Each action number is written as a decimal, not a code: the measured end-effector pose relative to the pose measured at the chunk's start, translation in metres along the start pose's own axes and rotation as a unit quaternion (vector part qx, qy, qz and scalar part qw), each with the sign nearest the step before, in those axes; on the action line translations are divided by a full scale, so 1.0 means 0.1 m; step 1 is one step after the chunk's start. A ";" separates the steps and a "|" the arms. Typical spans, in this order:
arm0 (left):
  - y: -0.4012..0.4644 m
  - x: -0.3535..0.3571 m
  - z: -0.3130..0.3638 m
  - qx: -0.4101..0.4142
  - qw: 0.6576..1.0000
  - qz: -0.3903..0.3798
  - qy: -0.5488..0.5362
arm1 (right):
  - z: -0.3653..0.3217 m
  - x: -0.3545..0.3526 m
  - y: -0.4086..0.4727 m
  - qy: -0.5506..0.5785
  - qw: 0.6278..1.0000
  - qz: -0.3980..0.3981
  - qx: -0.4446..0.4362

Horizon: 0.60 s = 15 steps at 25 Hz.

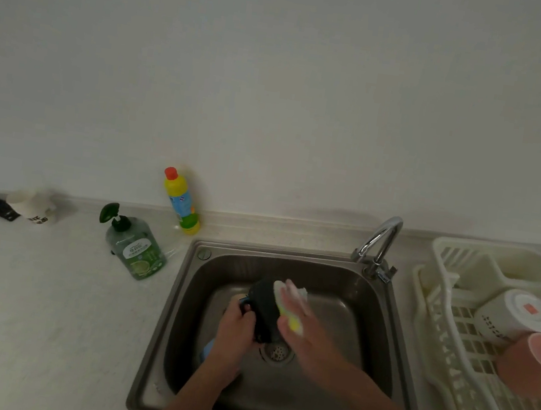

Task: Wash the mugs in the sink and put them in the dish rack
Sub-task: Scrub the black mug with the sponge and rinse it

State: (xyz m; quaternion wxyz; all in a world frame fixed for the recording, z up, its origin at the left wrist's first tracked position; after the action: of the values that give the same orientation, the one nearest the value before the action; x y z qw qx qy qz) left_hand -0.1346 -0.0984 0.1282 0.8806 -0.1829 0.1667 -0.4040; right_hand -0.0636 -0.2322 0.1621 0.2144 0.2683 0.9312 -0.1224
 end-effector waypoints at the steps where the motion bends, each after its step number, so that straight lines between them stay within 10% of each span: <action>1: -0.01 0.01 0.01 0.017 0.999 -0.003 0.045 | -0.06 0.02 0.02 -0.067 0.998 -0.007 -0.020; 4: -0.06 0.06 0.01 0.017 0.998 -0.021 0.053 | -0.13 -0.02 0.13 -0.093 0.995 -0.008 -0.047; 9: -0.08 -0.05 0.09 -0.029 0.993 -0.011 -0.109 | 0.07 -0.14 0.17 0.256 0.962 0.003 0.092; 15: 0.00 0.00 0.16 0.041 0.997 -0.011 0.068 | -0.16 0.00 0.14 -0.145 0.987 -0.009 -0.066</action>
State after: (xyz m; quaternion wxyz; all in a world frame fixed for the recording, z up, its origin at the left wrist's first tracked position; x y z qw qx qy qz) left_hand -0.1277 -0.0954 0.1418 0.8697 -0.1203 0.2074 -0.4315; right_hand -0.0614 -0.2150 0.1740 0.3630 0.2247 0.8987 -0.1005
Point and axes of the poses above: each hand's wrist, its own y-axis towards the middle knuckle, its own x-axis out of the palm, z = x × y, the point moved 6 cm from there along y, towards the middle knuckle, and after that the axes turned 2 degrees about y, right-handed, at the moved point
